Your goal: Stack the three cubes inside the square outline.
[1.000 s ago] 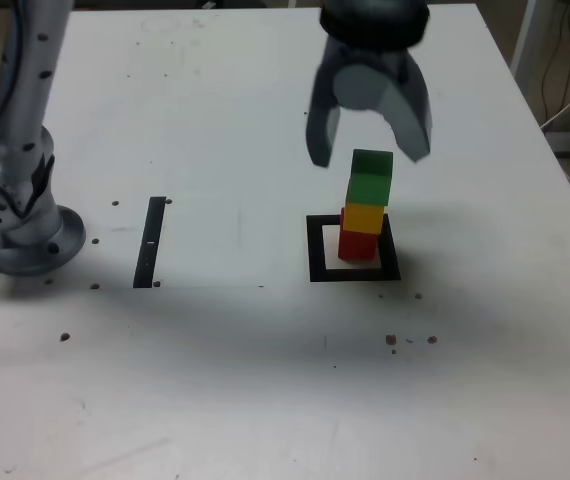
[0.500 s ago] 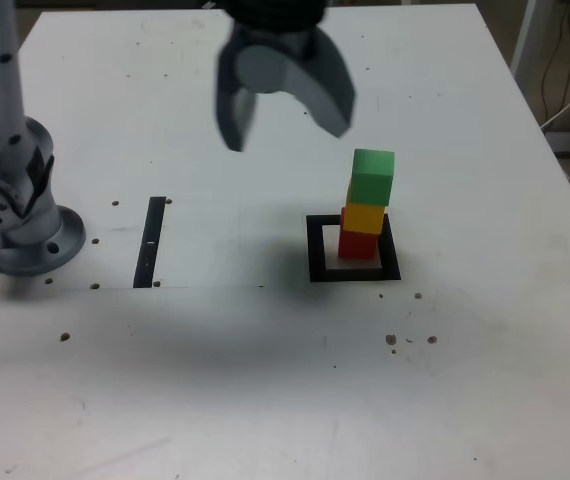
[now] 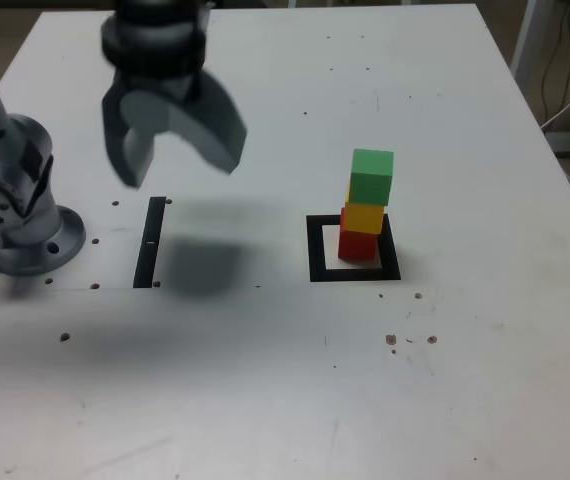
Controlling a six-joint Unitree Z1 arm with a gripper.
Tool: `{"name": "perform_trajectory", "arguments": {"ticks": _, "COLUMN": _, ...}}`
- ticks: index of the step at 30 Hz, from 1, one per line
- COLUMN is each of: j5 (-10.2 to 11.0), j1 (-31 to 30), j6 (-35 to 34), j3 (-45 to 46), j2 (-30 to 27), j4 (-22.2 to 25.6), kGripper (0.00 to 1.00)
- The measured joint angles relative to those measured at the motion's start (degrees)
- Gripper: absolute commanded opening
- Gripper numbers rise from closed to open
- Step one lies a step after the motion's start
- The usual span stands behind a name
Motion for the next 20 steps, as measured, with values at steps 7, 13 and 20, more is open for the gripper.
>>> {"name": "perform_trajectory", "arguments": {"ticks": 7, "j5": -1.2, "j1": 0.0, "j6": 0.0, "j3": 9.3, "j2": -1.9, "j4": -5.5, "kGripper": 0.99}}
{"name": "perform_trajectory", "arguments": {"ticks": 13, "j5": -1.3, "j1": 0.0, "j6": 0.0, "j3": 12.4, "j2": -2.1, "j4": -7.9, "kGripper": 0.99}}
{"name": "perform_trajectory", "arguments": {"ticks": 20, "j5": -1.7, "j1": 0.0, "j6": 0.0, "j3": 14.2, "j2": -2.1, "j4": -9.8, "kGripper": 0.99}}
